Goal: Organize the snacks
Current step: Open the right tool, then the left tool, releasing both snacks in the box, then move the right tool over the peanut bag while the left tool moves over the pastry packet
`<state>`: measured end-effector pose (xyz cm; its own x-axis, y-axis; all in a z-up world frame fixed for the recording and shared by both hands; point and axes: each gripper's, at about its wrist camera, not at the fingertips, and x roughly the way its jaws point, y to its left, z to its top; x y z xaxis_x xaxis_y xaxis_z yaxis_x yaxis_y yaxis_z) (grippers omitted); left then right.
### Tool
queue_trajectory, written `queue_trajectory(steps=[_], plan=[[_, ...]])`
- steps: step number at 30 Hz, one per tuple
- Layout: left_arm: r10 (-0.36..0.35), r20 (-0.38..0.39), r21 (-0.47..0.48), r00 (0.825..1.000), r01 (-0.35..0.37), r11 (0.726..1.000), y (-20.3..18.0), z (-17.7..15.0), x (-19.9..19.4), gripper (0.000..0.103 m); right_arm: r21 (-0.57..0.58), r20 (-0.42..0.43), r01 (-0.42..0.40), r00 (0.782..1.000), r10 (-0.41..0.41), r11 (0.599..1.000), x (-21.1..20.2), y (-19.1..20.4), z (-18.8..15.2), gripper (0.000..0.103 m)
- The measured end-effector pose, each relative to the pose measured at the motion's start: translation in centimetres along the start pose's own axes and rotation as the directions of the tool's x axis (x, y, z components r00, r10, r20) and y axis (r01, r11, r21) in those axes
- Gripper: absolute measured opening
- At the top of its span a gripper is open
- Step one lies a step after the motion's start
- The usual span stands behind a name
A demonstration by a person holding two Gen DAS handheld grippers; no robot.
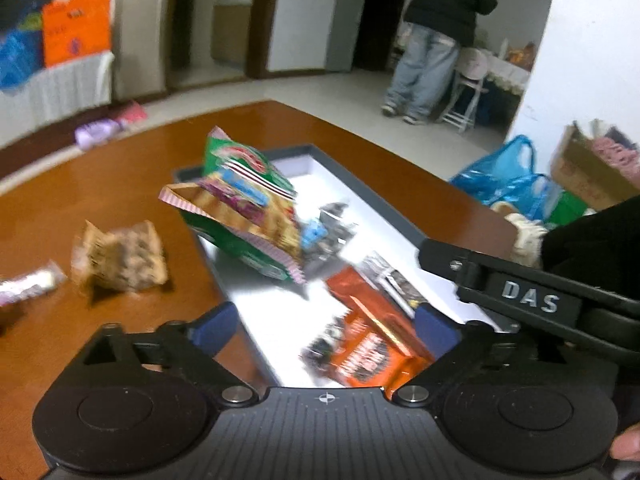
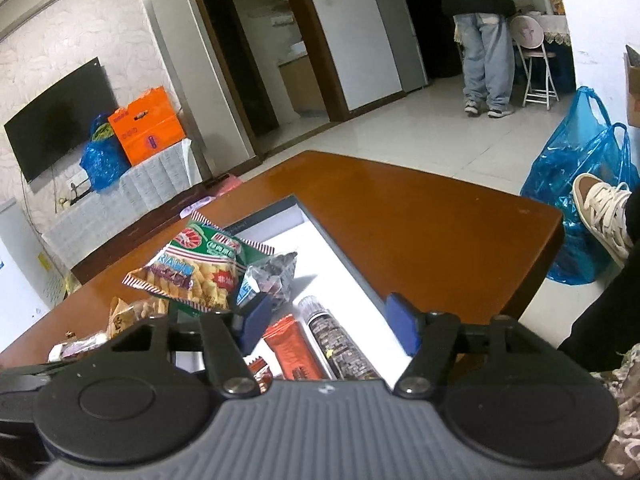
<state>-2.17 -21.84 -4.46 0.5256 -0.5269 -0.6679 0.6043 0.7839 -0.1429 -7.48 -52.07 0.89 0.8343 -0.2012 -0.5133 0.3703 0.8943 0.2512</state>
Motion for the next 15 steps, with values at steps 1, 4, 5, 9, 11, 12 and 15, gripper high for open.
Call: queue_trajectory(steps=[1, 4, 5, 9, 11, 12, 15], plan=[[0.005, 0.001, 0.001, 1.0, -0.005, 1.0, 0.1, 0.0, 0.0, 0.098, 0.0, 0.001, 0.002, 1.0, -0.002, 1.0, 0.0, 0.0, 0.0, 0.069], [0.008, -0.011, -0.009, 1.0, -0.008, 1.0, 0.5, 0.2, 0.0, 0.098, -0.01, 0.006, 0.003, 1.0, -0.003, 1.0, -0.1, 0.1, 0.0, 0.07], [0.012, -0.014, -0.01, 1.0, -0.012, 1.0, 0.6, 0.2, 0.0, 0.098, -0.021, 0.008, 0.005, 1.0, -0.005, 1.0, -0.1, 0.2, 0.0, 0.07], [0.049, -0.026, -0.008, 0.998, -0.049, 0.999, 1.5, -0.3, -0.3, 0.098, -0.074, 0.013, 0.019, 1.0, -0.019, 0.997, 0.2, 0.9, -0.3, 0.07], [0.063, -0.025, -0.01, 0.998, -0.063, 0.998, 2.1, -0.7, -0.5, 0.098, -0.108, 0.01, 0.028, 1.0, -0.027, 0.994, 0.5, 1.5, -0.5, 0.071], [0.069, -0.032, -0.015, 0.997, -0.07, 0.997, 2.5, -0.9, -0.6, 0.098, -0.121, 0.006, 0.029, 1.0, -0.028, 0.992, 0.6, 1.7, -0.6, 0.071], [0.08, 0.005, -0.043, 0.997, -0.079, 0.996, 4.4, -2.2, -1.6, 0.101, -0.173, -0.001, 0.031, 1.0, -0.031, 0.984, 0.8, 2.7, -1.1, 0.072]])
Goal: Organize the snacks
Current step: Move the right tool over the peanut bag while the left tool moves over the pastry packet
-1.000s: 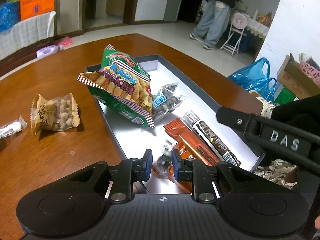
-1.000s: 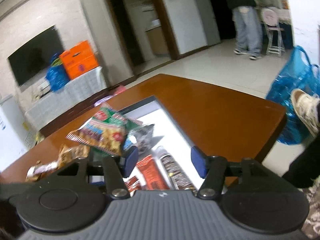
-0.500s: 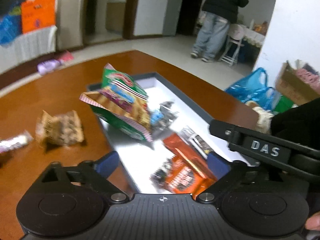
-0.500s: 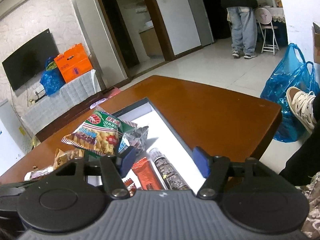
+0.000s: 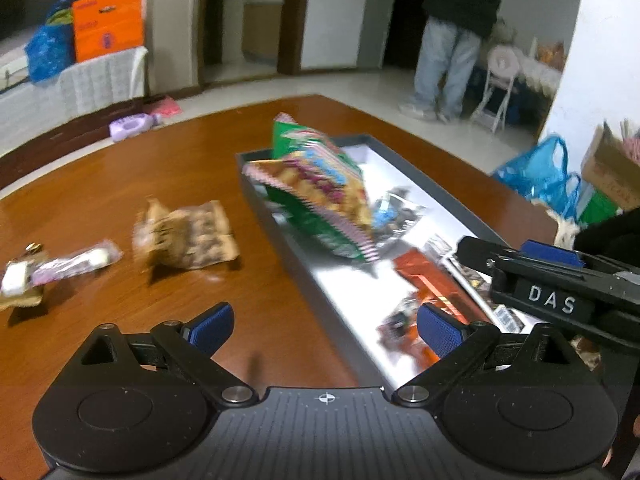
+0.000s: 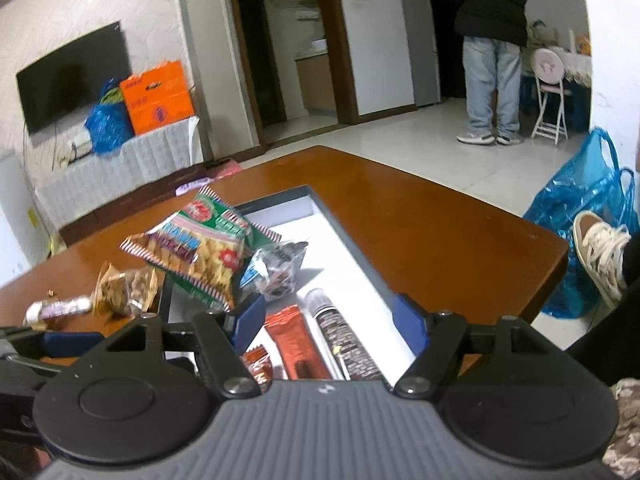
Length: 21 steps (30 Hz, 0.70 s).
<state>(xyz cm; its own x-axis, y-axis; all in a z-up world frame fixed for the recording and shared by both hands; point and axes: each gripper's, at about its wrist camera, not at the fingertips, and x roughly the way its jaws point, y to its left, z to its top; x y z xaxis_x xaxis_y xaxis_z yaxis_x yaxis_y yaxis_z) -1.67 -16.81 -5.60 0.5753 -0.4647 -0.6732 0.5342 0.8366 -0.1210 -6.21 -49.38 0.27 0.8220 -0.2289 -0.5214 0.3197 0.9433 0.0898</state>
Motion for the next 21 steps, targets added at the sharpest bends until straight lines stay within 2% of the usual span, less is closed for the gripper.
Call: queue_trajectory(steps=[4, 6, 9, 12, 14, 16, 17, 18, 21], plan=[[0.083, 0.076, -0.064, 0.994, -0.078, 0.995, 3.8, -1.9, -1.4, 0.101, -0.054, 0.0, 0.002, 1.0, -0.002, 0.999, 0.1, 1.3, -0.4, 0.072], [0.132, 0.06, -0.085, 0.989, -0.126, 0.988, 5.5, -1.0, -2.1, 0.1, -0.067, 0.017, 0.002, 1.0, -0.001, 0.998, 0.1, 2.1, -0.5, 0.072], [0.175, 0.141, -0.133, 0.975, -0.156, 0.979, 8.2, -0.3, -4.3, 0.103, -0.069, 0.062, -0.011, 0.998, 0.015, 0.998, -0.1, 3.3, -0.4, 0.072], [0.239, 0.128, -0.16, 0.963, -0.218, 0.963, 10.5, 0.3, -4.6, 0.102, -0.061, 0.115, -0.024, 0.993, 0.031, 0.998, -0.2, 5.4, -0.5, 0.072], [0.27, 0.132, -0.199, 0.954, -0.241, 0.95, 12.1, 0.6, -4.9, 0.102, -0.068, 0.142, -0.064, 0.987, 0.074, 0.996, -0.5, 7.2, -0.7, 0.072], [0.3, 0.128, -0.227, 0.945, -0.267, 0.937, 13.8, 0.8, -5.0, 0.102, -0.108, 0.187, -0.119, 0.973, 0.138, 0.987, -1.1, 9.3, -1.0, 0.073], [0.327, 0.126, -0.239, 0.937, -0.291, 0.926, 14.7, 0.9, -5.0, 0.102, -0.137, 0.205, -0.142, 0.964, 0.168, 0.98, -1.4, 10.2, -1.3, 0.075], [0.351, 0.125, -0.248, 0.928, -0.314, 0.917, 15.3, 0.9, -5.1, 0.102, -0.187, 0.216, -0.168, 0.954, 0.208, 0.968, -1.5, 11.8, -1.7, 0.083], [0.411, 0.108, -0.292, 0.905, -0.367, 0.884, 17.5, 1.3, -5.1, 0.102, -0.283, 0.182, -0.232, 0.94, 0.289, 0.931, -0.8, 15.6, -2.7, 0.086]])
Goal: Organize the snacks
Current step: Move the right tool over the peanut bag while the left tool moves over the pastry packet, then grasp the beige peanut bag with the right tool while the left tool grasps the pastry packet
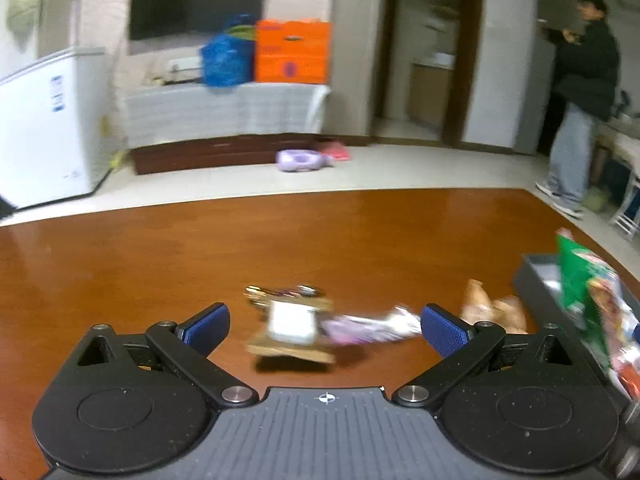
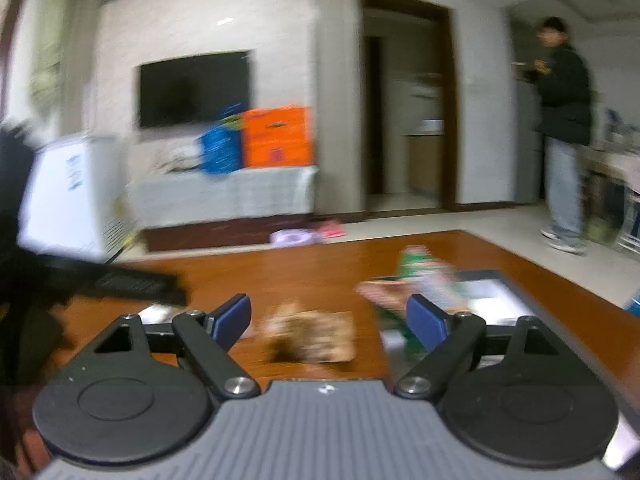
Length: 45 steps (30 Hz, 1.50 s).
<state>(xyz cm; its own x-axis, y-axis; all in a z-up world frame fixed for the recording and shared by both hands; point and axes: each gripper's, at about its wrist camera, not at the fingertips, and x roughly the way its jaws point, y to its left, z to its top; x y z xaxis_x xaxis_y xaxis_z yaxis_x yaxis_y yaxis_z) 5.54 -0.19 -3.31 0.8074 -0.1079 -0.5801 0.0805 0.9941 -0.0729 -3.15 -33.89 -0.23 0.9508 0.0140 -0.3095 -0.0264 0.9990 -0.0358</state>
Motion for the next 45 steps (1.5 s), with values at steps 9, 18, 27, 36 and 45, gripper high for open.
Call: queue_trajectory(steps=[9, 18, 27, 36, 45], plan=[[0.068, -0.049, -0.136, 0.996, -0.074, 0.988, 5.3, 1.6, 2.2, 0.102, 0.0, -0.118, -0.075, 0.99, 0.074, 0.997, 8.4, 3.5, 0.9, 0.086], [0.06, -0.12, -0.244, 0.991, -0.088, 0.966, 7.6, 2.0, 6.1, 0.102, -0.07, -0.177, -0.07, 0.983, 0.057, 0.995, 13.9, 3.1, 0.5, 0.089], [0.051, -0.146, -0.209, 0.988, -0.081, 0.975, 6.7, 1.2, 7.6, 0.102, -0.043, -0.237, -0.068, 0.97, 0.056, 0.997, 17.6, 2.1, 0.2, 0.091], [0.081, -0.162, -0.142, 0.983, -0.105, 0.984, 5.1, 1.2, 8.1, 0.102, -0.086, -0.247, -0.075, 0.968, 0.052, 0.993, 18.4, 2.9, -0.2, 0.092], [0.12, -0.166, -0.109, 0.979, -0.139, 0.984, 4.8, 1.2, 7.8, 0.103, -0.099, -0.255, -0.197, 0.953, 0.167, 0.975, 17.8, 4.2, 0.0, 0.093]])
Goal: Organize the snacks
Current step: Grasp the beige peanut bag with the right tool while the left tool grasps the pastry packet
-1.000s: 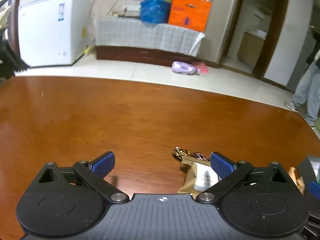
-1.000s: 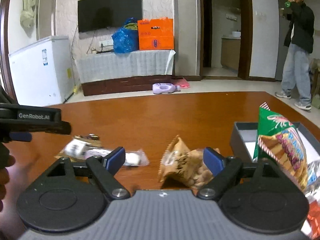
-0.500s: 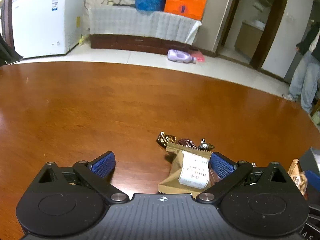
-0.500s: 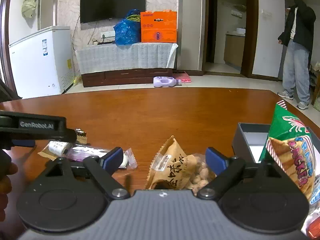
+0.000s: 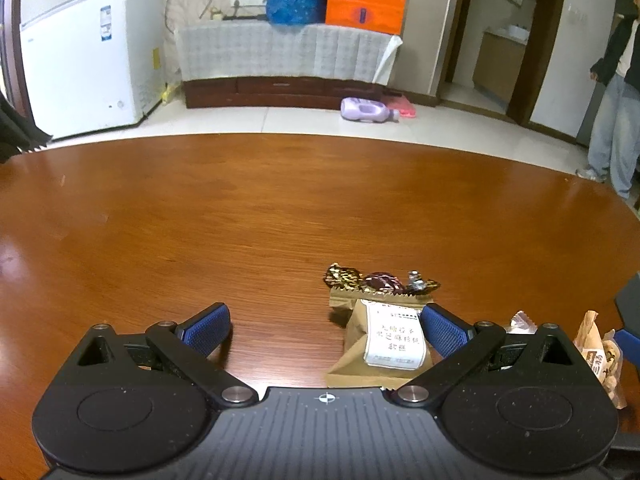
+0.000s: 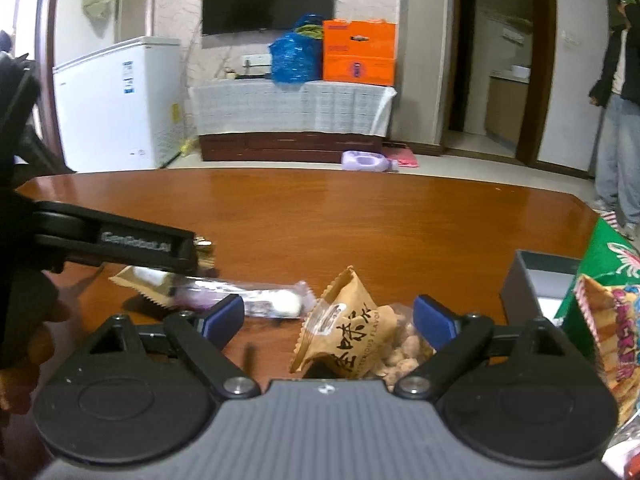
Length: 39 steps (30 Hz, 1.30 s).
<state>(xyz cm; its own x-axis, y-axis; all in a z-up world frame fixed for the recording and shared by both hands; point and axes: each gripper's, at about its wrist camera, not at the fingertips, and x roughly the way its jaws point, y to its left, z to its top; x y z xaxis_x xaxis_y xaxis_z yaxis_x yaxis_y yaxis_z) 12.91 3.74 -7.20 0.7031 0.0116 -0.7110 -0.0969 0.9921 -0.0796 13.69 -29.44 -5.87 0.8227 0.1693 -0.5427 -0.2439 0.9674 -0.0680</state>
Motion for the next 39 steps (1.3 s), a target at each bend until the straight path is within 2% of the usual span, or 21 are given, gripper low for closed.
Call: queue_trajectory(steps=[6, 12, 16, 23, 28, 33, 39], plan=[[0.036, 0.007, 0.018, 0.999, -0.037, 0.999, 0.2, 0.1, -0.3, 0.103, 0.043, 0.006, -0.084, 0.996, 0.084, 0.996, -0.8, 0.1, 0.5, 0.093], [0.07, 0.008, 0.035, 0.998, -0.07, 0.997, 0.4, 0.2, -0.4, 0.102, 0.022, 0.021, -0.053, 0.998, 0.052, 0.998, -1.7, 0.6, -0.2, 0.093], [0.053, 0.002, 0.044, 0.999, -0.053, 0.998, 0.3, 0.3, -0.8, 0.1, -0.012, 0.031, -0.018, 0.999, 0.019, 1.0, -1.8, 0.8, -0.6, 0.093], [0.049, -0.017, 0.081, 0.999, -0.048, 0.996, -0.3, -0.3, -0.3, 0.1, -0.011, -0.017, -0.008, 1.0, 0.007, 1.0, -0.9, 0.8, -0.9, 0.093], [0.055, -0.028, 0.074, 0.998, -0.053, 0.996, 0.0, -0.3, 0.1, 0.095, 0.024, -0.037, 0.022, 0.999, -0.021, 0.999, -0.5, 0.4, -1.0, 0.095], [0.047, -0.015, 0.072, 0.999, -0.045, 0.996, 0.2, -0.2, 0.0, 0.079, 0.075, -0.079, 0.014, 0.997, -0.008, 0.997, 0.2, -0.4, -1.3, 0.095], [0.04, -0.011, 0.074, 0.999, -0.039, 0.996, 0.1, -0.3, 0.0, 0.073, 0.097, -0.098, 0.012, 0.995, -0.003, 0.995, 0.7, -0.7, -1.8, 0.092]])
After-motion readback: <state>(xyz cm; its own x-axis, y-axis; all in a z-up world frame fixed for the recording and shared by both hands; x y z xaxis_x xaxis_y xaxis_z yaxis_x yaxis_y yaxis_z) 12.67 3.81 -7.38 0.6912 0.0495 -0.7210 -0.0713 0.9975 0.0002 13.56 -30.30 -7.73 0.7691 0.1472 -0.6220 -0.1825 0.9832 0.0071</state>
